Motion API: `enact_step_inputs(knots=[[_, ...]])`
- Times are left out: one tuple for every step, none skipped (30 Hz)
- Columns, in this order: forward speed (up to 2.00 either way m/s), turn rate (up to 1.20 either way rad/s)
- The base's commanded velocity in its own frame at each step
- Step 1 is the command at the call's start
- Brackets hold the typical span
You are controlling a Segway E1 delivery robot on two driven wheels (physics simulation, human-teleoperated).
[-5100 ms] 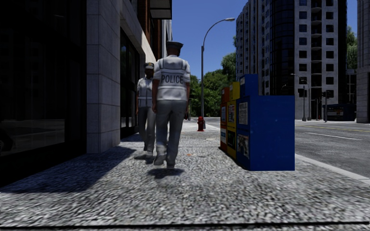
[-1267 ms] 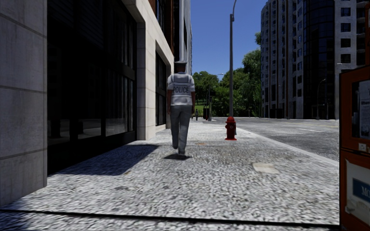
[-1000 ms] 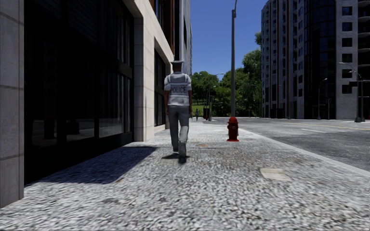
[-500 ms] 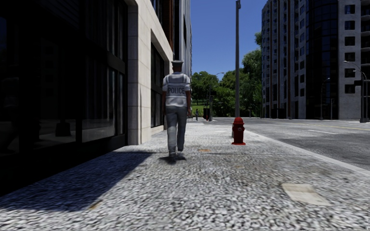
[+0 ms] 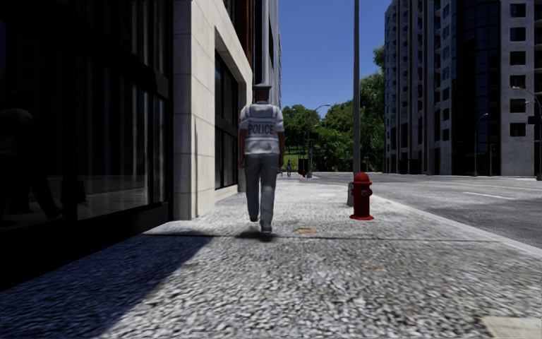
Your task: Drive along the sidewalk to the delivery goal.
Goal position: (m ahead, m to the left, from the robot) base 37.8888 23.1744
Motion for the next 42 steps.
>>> enact_step_inputs(knots=[[2.00, -0.15], [2.00, -0.12], [2.00, -0.12], [2.00, 0.00], [2.00, 0.00], [2.00, 0.00], [2.00, 0.00], [1.90, 0.00], [1.90, 0.00], [1.82, 0.00], [1.72, 0.00], [1.69, 0.00], [1.68, 0.00], [1.66, -0.01], [1.66, -0.01], [1.62, -0.15], [1.60, -0.22], [1.59, -0.25], [1.59, -0.25], [1.59, -0.25], [1.59, -0.25], [1.59, -0.15], [1.58, 0.00], [1.58, 0.00], [1.58, 0.00], [1.58, 0.00], [1.58, 0.00], [1.58, 0.00], [1.58, 0.00], [1.58, 0.00], [1.58, 0.00], [1.58, 0.00], [1.58, 0.00], [1.58, 0.00], [1.58, 0.00], [1.57, 0.00], [1.57, 0.00], [1.53, 0.00], [1.46, 0.00], [1.39, 0.00], [1.32, -0.20], [1.32, -0.20]])
